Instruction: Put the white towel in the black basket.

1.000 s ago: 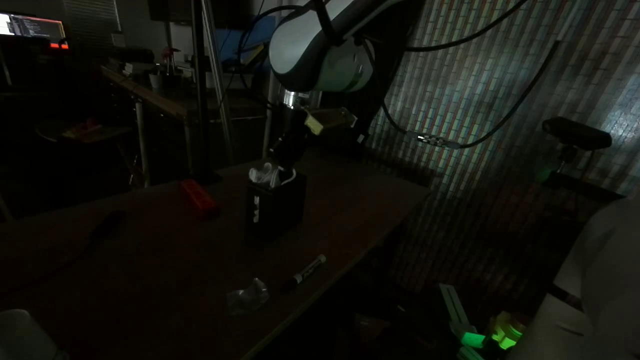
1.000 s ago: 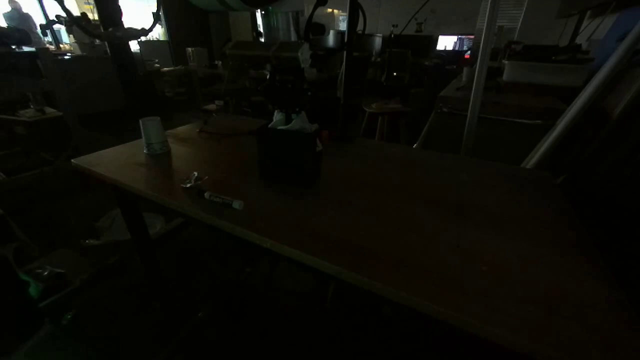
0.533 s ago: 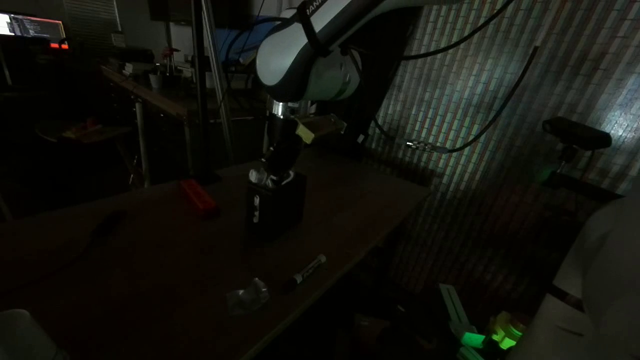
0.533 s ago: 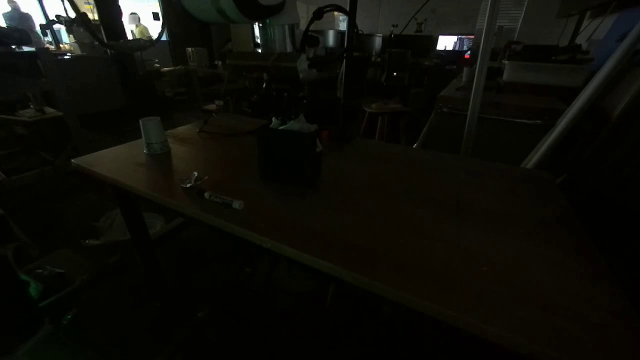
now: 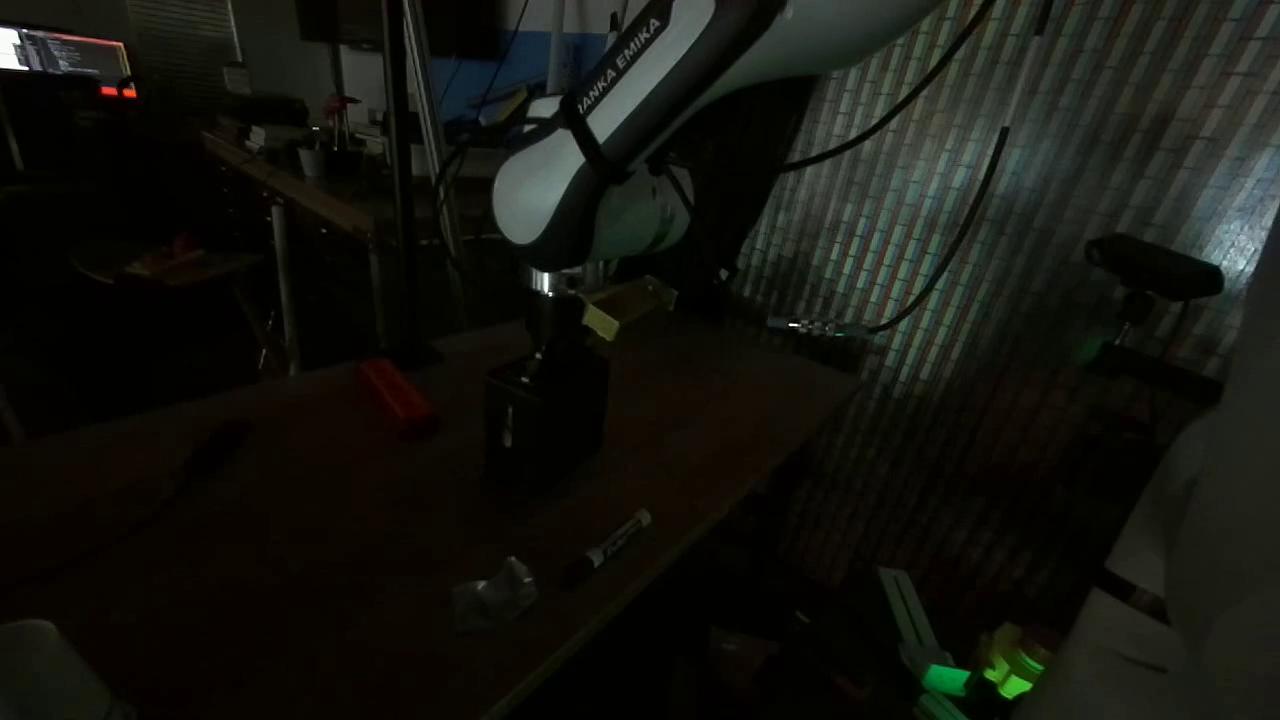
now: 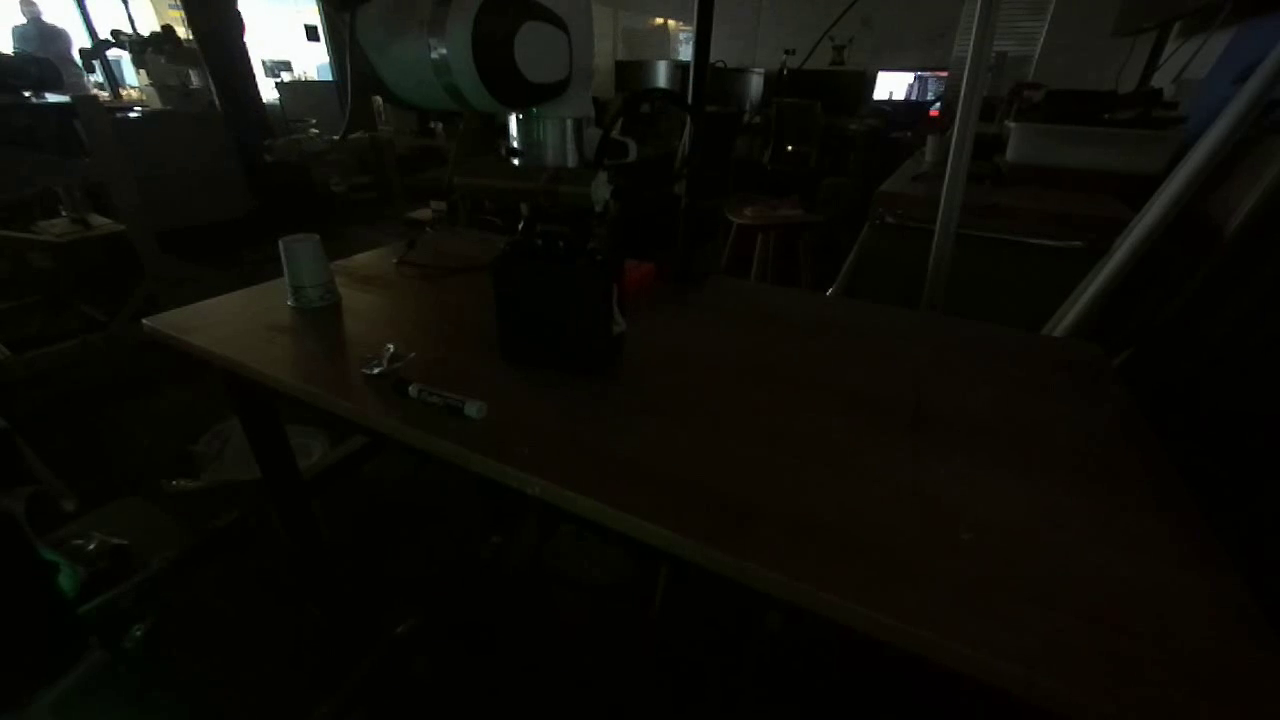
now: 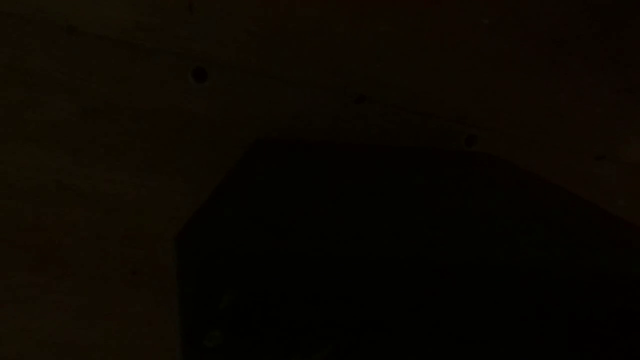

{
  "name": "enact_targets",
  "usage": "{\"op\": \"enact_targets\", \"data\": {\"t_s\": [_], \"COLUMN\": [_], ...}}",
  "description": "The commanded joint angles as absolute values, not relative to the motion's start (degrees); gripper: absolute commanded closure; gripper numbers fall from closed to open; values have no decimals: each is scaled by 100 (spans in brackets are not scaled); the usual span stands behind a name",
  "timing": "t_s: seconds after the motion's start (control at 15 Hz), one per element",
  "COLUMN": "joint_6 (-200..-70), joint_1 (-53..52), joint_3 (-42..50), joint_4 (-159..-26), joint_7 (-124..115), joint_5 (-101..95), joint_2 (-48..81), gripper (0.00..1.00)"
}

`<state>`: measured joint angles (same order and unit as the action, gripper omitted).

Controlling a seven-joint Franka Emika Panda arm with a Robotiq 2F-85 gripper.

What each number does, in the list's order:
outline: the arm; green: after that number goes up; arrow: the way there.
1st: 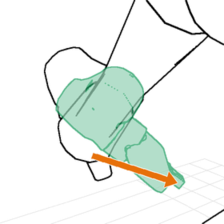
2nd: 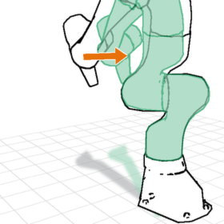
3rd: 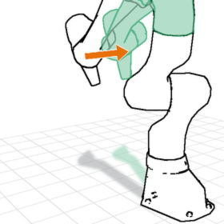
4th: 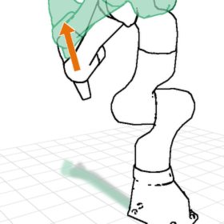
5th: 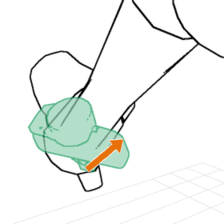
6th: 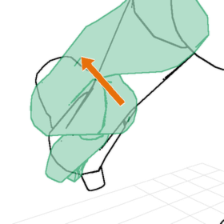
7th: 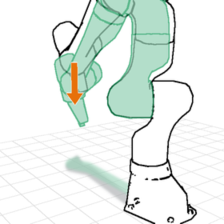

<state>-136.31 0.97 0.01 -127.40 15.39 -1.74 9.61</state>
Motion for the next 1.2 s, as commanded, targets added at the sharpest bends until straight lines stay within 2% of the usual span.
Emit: {"op": "enact_targets", "data": {"t_s": [0.0,1.13], "joint_6": [-13559,-13178], "joint_1": [115,175], "joint_3": [-93,86], "joint_4": [-12675,-12643], "joint_7": [1687,1366], "joint_5": [-37,-297], "joint_2": [1224,18], "gripper": [100,100]}}
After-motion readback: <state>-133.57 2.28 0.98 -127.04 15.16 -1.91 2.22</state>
